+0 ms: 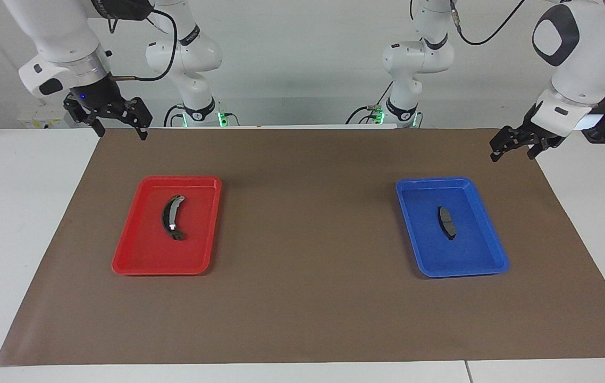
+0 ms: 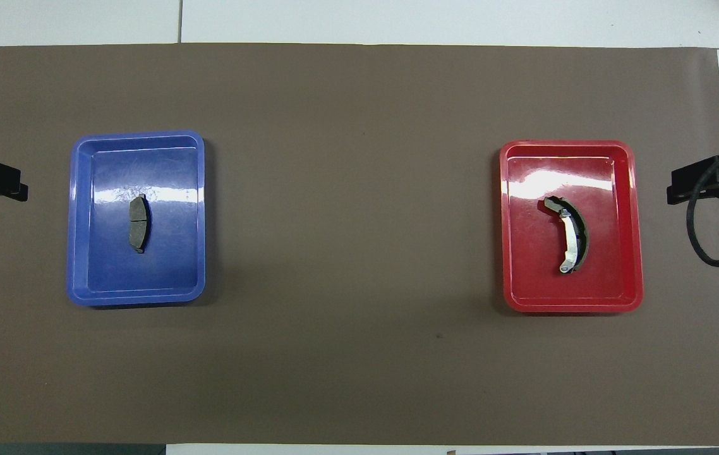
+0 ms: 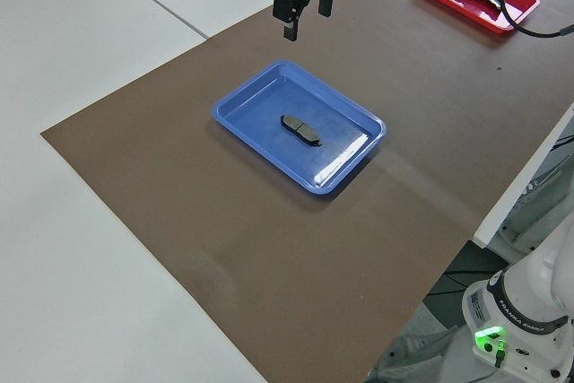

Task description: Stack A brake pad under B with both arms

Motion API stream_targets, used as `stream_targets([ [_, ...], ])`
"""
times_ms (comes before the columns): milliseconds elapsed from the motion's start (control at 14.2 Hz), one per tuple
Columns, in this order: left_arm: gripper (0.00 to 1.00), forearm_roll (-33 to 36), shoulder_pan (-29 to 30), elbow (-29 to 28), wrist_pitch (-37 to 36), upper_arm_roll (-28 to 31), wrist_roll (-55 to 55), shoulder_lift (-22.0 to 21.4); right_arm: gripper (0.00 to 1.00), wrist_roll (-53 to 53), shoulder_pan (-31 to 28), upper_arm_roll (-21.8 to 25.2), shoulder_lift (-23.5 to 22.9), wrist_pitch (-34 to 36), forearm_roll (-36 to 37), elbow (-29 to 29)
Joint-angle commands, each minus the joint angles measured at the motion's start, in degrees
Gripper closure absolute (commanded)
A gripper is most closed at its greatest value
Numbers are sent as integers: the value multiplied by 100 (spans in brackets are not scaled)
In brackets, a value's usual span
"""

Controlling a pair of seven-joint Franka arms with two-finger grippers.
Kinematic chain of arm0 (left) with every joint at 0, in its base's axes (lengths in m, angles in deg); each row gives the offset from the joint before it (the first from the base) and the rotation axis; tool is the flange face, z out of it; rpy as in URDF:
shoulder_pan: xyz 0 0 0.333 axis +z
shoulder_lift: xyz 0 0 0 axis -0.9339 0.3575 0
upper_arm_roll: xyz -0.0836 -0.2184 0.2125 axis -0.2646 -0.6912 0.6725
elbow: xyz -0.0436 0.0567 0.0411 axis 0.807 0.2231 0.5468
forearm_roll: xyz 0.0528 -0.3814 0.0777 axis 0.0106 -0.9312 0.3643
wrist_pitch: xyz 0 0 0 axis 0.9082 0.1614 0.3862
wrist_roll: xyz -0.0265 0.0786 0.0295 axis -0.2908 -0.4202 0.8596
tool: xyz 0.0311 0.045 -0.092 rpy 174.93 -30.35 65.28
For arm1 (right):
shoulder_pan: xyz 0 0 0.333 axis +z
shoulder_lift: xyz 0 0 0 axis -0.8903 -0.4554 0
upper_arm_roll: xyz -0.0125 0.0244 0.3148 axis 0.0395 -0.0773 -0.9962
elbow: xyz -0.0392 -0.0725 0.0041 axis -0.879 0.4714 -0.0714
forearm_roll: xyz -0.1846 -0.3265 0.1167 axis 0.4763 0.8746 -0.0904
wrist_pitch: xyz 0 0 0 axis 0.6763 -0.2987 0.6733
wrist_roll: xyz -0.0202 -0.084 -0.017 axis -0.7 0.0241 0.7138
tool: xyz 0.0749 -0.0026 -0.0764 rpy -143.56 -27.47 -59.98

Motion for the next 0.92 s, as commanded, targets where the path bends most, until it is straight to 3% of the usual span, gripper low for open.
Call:
stream_targets([
  [0, 0, -73, 47, -45, -108, -6, -76, -42, 0, 96, -6, -31, 18, 63, 102, 5],
  [141, 1, -73, -40, -271, 215, -6, -128, -85, 0, 96, -6, -31, 18, 63, 102, 5],
  [282, 1, -73, -171, -1453, 1545, -50, -120, -558, 0, 105, -6, -31, 18, 63, 102, 5],
  [423, 1, -73, -383, -2379, 2612, -50, -120, -701, 0, 96, -6, -31, 18, 63, 102, 5],
  [704, 2, -73, -401, -3611, 4132, -50, -147, -307, 0, 78, -6, -31, 18, 45, 93, -13],
  [845, 2, -73, -418, -3868, 4863, -50, -103, 140, 0, 43, -6, -31, 62, 1, 67, -135],
])
